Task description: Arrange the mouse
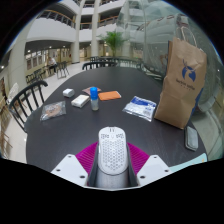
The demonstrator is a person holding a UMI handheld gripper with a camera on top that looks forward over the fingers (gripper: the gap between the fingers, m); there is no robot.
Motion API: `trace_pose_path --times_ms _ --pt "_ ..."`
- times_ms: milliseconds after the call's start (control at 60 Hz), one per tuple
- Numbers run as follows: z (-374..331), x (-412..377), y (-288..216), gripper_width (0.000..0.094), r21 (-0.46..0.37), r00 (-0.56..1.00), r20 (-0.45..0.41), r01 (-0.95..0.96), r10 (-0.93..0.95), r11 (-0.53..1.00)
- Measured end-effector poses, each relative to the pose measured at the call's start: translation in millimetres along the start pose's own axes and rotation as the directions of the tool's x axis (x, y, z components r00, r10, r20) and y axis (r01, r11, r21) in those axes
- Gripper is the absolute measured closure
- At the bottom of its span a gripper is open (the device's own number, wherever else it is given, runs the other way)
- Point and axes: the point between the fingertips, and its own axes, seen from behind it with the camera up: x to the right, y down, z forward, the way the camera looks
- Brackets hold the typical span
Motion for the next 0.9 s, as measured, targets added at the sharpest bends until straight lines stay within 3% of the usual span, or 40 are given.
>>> trace_pose_path --times_ms 67,150,283,350,433,483,583,733,867,900 --pt "0.8 -1.9 -1.4 0.0527 0.002 1.000 0.006 0.024 -0.024 1.000" --pt "-12.0 -18.0 -4.8 0.0565 0.028 0.996 0.087 0.033 -0.036 0.999" --pt "-100.7 4.8 -59.0 0.0569 0.204 0.997 0.076 0.015 -0.032 0.979" --pt "-159.2 36.0 -76.5 0.0571 0.277 0.999 0.036 0.010 -0.020 0.961" --pt "-211.9 91.7 -64.8 0.0572 0.286 0.997 -0.069 0.046 -0.027 0.957" --pt "-226.9 126.3 -55.1 0.0572 0.262 0.991 -0.134 0.041 -0.006 0.964" --pt "-221.5 180.2 16.1 0.0572 0.143 0.976 -0.214 -0.011 0.042 0.990" --pt "-176.5 199.5 89.4 0.0570 0.000 0.979 -0.193 -0.074 0.073 0.997" --pt "-160.8 198.5 124.3 0.0521 -0.066 0.979 -0.178 -0.109 0.096 0.992" --pt "-158.3 199.6 122.6 0.0500 -0.049 0.980 -0.168 -0.116 0.106 0.992"
